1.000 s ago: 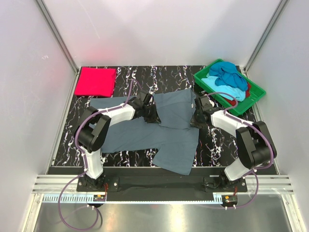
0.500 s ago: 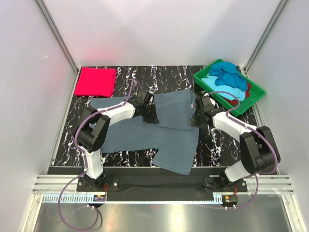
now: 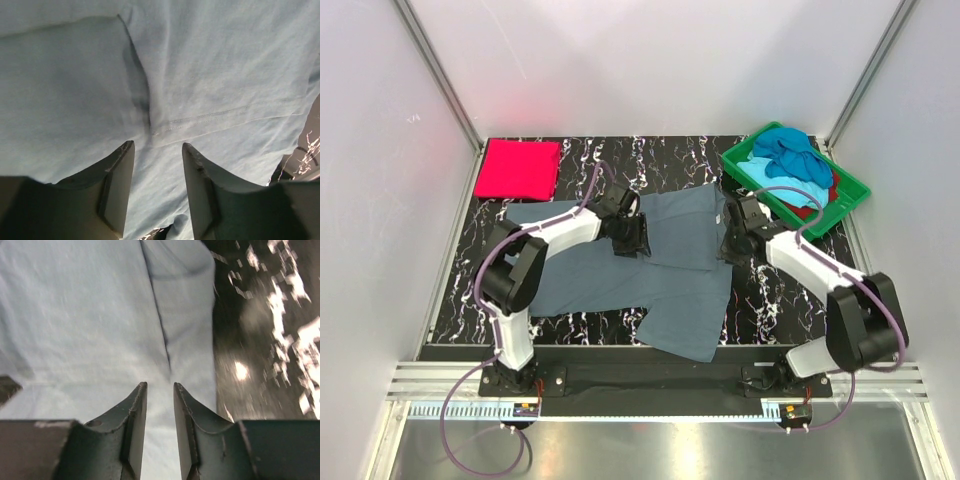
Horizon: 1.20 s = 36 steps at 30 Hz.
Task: Fold and stack the t-shirts
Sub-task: Fold the tshirt
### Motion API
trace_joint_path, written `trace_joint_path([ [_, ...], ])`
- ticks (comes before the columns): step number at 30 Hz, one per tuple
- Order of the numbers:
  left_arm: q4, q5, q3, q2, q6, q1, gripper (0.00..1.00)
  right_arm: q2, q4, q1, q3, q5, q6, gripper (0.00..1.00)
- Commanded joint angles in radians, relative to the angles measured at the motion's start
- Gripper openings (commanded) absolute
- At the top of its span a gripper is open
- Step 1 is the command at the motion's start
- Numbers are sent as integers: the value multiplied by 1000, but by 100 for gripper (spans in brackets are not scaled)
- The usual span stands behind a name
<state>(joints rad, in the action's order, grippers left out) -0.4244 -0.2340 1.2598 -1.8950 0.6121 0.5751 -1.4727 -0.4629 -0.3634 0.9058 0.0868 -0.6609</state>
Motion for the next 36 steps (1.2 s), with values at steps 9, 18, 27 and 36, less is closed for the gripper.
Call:
trace_joint_path([
  [9,-108,137,-155,444,92,-190,51,354,-232,-414,-240,-122,-435,31],
  [18,-266,338,-333,738,241,-486,52,293,-161,-460,-150,156,-412,32],
  [27,-314,397,-392,584,279,-666,48,-122,-33,-223,166,143,-23,31],
  [36,-235,424,-398,350,296,-716,47,-392,35,-69,369,134,127,31],
])
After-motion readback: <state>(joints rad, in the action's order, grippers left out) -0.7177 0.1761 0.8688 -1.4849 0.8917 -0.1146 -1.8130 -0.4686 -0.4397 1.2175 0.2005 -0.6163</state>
